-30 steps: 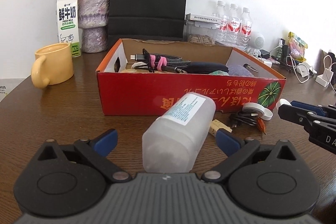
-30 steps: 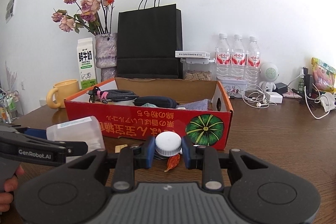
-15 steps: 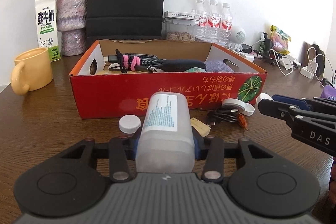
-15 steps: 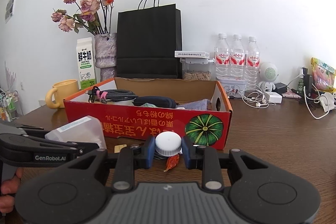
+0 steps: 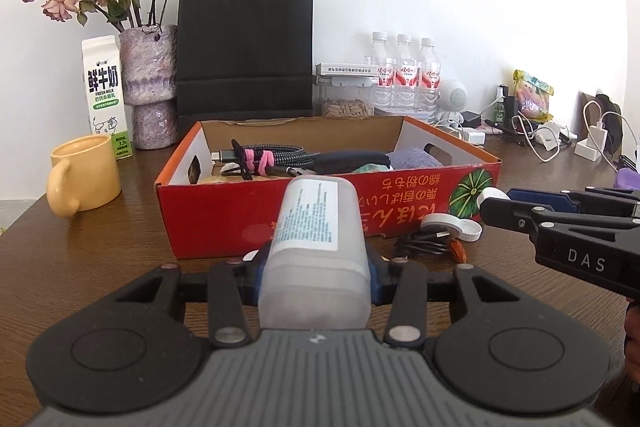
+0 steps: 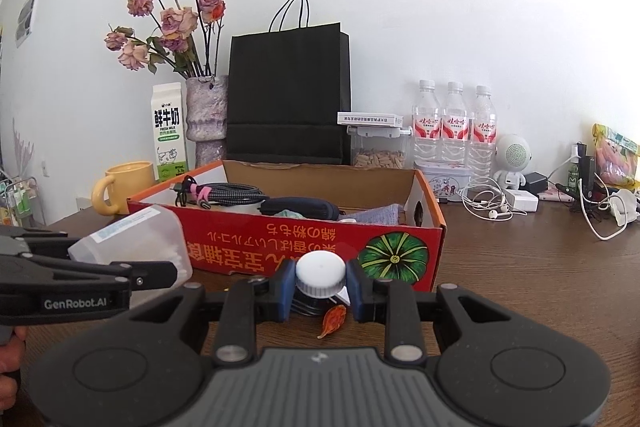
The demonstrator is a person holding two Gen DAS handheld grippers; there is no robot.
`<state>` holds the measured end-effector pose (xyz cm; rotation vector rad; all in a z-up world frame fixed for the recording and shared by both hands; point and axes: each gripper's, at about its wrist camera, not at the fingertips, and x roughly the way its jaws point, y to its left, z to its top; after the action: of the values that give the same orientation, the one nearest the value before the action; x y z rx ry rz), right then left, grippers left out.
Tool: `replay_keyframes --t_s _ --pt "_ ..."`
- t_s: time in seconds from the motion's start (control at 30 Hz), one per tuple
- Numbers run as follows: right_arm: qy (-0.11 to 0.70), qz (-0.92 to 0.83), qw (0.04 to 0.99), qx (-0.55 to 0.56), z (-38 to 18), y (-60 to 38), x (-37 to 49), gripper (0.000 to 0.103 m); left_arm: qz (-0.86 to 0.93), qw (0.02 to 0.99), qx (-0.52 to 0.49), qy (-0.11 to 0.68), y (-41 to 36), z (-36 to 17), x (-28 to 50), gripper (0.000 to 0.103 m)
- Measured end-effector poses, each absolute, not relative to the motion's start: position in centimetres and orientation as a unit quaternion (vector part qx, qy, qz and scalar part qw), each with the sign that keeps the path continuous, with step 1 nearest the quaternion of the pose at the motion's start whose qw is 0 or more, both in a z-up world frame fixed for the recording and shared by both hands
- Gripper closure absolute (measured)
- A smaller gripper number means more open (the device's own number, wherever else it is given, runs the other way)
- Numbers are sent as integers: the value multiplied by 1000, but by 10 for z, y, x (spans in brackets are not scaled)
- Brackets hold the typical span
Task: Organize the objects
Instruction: 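Grasp the white plastic bottle with the left tool while the right tool holds the cap, then carry the white bottle and cap into the red box and open both tools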
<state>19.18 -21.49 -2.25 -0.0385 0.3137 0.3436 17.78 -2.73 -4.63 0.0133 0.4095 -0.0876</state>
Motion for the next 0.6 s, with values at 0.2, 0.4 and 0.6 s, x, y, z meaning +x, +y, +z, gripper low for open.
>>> replay_keyframes --t_s 0.2,0.4,0.6 --pt "119 171 978 -3 -13 -219 188 77 -32 984 1 176 -28 -35 174 58" --pt "101 183 978 4 3 -219 197 77 -34 988 -3 152 -30 -14 179 58" --pt "100 201 974 12 19 -218 218 77 -34 991 5 127 -34 5 199 58"
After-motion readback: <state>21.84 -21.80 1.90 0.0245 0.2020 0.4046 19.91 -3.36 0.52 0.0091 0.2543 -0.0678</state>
